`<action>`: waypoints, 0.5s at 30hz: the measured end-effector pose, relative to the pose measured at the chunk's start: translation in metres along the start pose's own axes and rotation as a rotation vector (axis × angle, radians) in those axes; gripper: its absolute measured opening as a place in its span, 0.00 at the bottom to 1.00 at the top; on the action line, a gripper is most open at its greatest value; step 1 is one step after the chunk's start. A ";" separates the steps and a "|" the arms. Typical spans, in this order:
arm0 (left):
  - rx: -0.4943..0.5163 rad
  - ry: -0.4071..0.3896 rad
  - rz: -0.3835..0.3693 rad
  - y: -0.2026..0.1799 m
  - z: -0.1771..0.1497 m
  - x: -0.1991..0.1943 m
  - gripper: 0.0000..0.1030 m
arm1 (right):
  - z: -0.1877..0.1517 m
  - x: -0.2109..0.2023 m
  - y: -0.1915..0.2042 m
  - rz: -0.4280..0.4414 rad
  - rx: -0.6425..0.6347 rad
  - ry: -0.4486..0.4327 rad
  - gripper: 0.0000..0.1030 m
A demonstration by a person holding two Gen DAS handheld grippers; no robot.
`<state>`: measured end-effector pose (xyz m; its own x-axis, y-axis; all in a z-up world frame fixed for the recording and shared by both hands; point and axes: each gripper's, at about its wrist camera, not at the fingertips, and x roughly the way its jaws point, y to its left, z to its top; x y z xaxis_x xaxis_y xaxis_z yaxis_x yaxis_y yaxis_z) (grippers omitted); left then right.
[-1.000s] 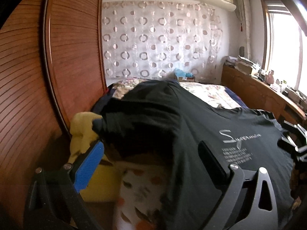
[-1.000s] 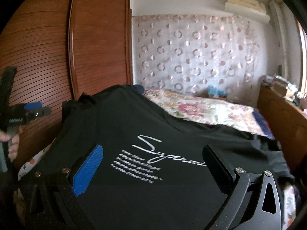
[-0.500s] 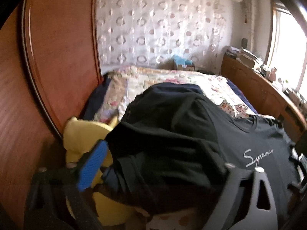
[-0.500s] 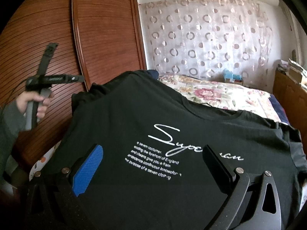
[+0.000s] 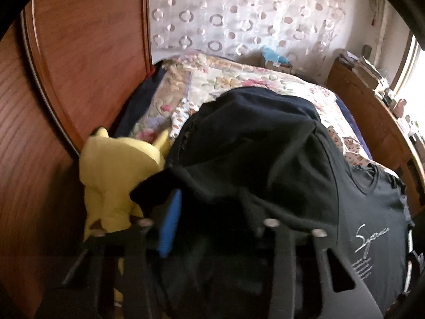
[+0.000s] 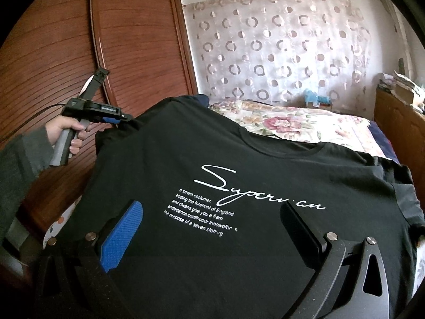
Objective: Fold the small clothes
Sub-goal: 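Grasp the T-shirt side edge with the left gripper and fold it toward the print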
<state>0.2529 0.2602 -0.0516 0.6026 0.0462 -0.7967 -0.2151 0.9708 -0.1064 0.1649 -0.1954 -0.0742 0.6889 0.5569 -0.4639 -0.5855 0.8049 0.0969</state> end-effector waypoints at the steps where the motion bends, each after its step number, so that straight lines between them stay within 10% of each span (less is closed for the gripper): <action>1: -0.002 0.014 -0.005 0.001 0.000 0.002 0.25 | -0.002 0.000 0.001 0.000 0.001 0.000 1.00; 6: 0.042 0.015 0.021 -0.007 -0.004 -0.002 0.04 | -0.007 -0.002 0.001 -0.007 0.018 -0.003 1.00; 15: 0.141 -0.163 -0.043 -0.039 0.001 -0.071 0.03 | -0.014 -0.002 0.002 -0.036 0.051 -0.004 1.00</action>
<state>0.2187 0.2195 0.0097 0.7276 0.0305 -0.6854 -0.0837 0.9955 -0.0446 0.1560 -0.1982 -0.0856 0.7107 0.5282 -0.4646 -0.5379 0.8337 0.1251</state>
